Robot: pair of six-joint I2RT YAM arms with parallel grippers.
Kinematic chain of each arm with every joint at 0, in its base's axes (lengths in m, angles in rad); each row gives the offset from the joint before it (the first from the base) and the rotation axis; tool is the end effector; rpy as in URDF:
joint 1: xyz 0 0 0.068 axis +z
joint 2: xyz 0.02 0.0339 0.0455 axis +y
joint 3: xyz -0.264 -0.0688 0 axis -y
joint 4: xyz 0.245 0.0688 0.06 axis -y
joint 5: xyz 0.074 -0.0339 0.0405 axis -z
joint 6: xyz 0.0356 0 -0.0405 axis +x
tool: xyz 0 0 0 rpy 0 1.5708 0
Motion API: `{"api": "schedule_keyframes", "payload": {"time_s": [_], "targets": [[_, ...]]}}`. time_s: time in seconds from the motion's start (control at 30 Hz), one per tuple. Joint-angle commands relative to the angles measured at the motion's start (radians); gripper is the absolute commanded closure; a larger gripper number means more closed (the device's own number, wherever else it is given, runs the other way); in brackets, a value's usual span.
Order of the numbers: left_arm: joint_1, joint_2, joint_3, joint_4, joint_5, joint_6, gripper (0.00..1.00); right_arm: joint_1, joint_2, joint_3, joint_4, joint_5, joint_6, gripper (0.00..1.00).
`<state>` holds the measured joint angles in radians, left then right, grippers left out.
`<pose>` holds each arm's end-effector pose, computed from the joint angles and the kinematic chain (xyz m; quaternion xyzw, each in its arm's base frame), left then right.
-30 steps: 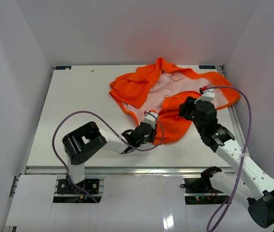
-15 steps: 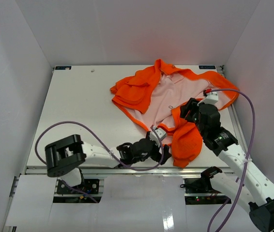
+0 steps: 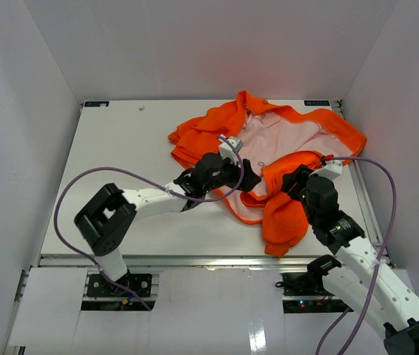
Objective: Zip up the jacket
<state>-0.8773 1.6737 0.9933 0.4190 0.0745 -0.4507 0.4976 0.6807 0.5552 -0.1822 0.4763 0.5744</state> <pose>0.2416 -0.2948 0.2403 0.1900 0.7699 -0.3983 0.4610 0.1537 0.0649 0.2765 0.1693 0.7784 0.1293 0.5905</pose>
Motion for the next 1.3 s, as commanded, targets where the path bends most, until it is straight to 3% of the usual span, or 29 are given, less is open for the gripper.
{"api": "schedule_keyframes", "payload": {"time_s": [0.0,0.2,0.5,0.53,0.67,0.77,1.03,1.17,1.27], "targets": [[-0.007,0.135,0.158,-0.035,0.129,-0.007,0.16,-0.004,-0.071,-0.042,0.029,0.079,0.035,0.41],[0.015,0.33,0.289,0.015,0.257,-0.145,0.15,-0.007,-0.105,-0.055,0.035,0.098,0.02,0.41],[0.029,0.489,0.423,0.04,0.279,-0.273,0.17,-0.007,-0.134,-0.081,0.046,0.101,0.014,0.4],[0.031,0.5,0.426,0.059,0.289,-0.284,0.22,-0.007,-0.138,-0.083,0.047,0.099,0.015,0.4],[0.032,0.491,0.405,0.05,0.271,-0.281,0.74,-0.007,-0.133,-0.098,0.067,0.1,0.011,0.4],[0.027,0.407,0.303,0.071,0.215,-0.267,1.0,-0.007,-0.096,-0.102,0.085,0.075,0.006,0.4],[-0.133,0.195,0.054,0.113,-0.036,-0.149,0.99,-0.005,0.015,-0.046,0.087,-0.008,0.015,0.41],[-0.242,0.215,-0.025,0.189,-0.112,-0.158,0.86,-0.007,0.059,-0.027,0.093,-0.075,0.044,0.41],[-0.255,0.221,-0.169,0.348,-0.116,-0.213,0.6,-0.006,0.095,-0.031,0.08,-0.081,0.055,0.41]]}}
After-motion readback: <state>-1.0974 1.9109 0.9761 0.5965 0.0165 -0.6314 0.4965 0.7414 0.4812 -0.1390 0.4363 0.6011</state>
